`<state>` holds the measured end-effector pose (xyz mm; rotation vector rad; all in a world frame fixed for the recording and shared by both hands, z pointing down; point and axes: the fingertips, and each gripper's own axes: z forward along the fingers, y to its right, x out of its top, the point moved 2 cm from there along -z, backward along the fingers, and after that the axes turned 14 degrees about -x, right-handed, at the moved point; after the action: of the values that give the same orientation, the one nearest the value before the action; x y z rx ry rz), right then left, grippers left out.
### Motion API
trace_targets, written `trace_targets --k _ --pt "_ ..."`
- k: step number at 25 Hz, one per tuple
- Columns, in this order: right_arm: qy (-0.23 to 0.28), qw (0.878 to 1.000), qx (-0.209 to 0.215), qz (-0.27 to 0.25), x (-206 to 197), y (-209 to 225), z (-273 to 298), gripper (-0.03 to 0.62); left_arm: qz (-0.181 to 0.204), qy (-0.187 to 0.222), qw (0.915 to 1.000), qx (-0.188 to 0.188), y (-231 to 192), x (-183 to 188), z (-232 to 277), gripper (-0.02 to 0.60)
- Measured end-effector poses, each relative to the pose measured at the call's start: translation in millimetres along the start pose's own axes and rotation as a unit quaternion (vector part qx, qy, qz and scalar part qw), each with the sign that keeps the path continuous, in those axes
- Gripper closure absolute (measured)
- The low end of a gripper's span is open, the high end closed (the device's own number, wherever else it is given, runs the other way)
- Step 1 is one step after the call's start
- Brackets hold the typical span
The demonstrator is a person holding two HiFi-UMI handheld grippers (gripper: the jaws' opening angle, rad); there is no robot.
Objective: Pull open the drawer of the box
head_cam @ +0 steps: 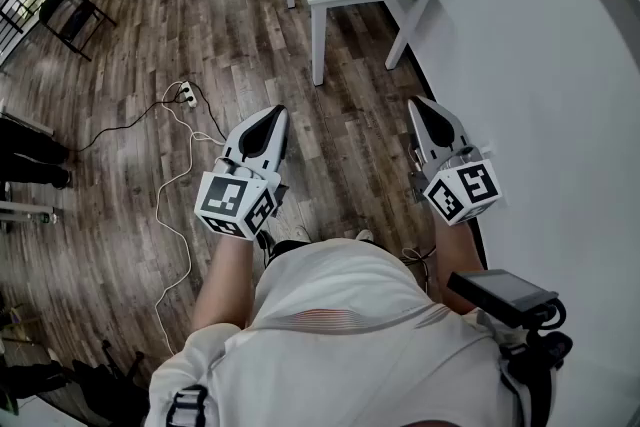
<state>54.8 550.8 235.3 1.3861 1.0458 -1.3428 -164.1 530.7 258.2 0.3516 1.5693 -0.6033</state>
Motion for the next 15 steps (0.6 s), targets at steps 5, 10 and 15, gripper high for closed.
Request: trace_targets --k 5,10,15 --pt "-0.017 1.0 0.005 0.003 -9.3 -31.9 24.3 0.591 -0.01 0.005 0.9999 -0.001 -33.6 0.1 -20.4 0.572" --pt "-0.021 1.0 0.003 -0.005 -20.4 -72.3 38.0 0.589 -0.02 0.005 0.9998 -0.008 -64.8 -7.1 -43.6 0.572" --pt "-0.037 0.999 0.001 -0.009 -31.1 -86.9 50.1 0.591 -0.029 0.003 0.9995 -0.011 -87.1 -13.3 -50.3 0.572"
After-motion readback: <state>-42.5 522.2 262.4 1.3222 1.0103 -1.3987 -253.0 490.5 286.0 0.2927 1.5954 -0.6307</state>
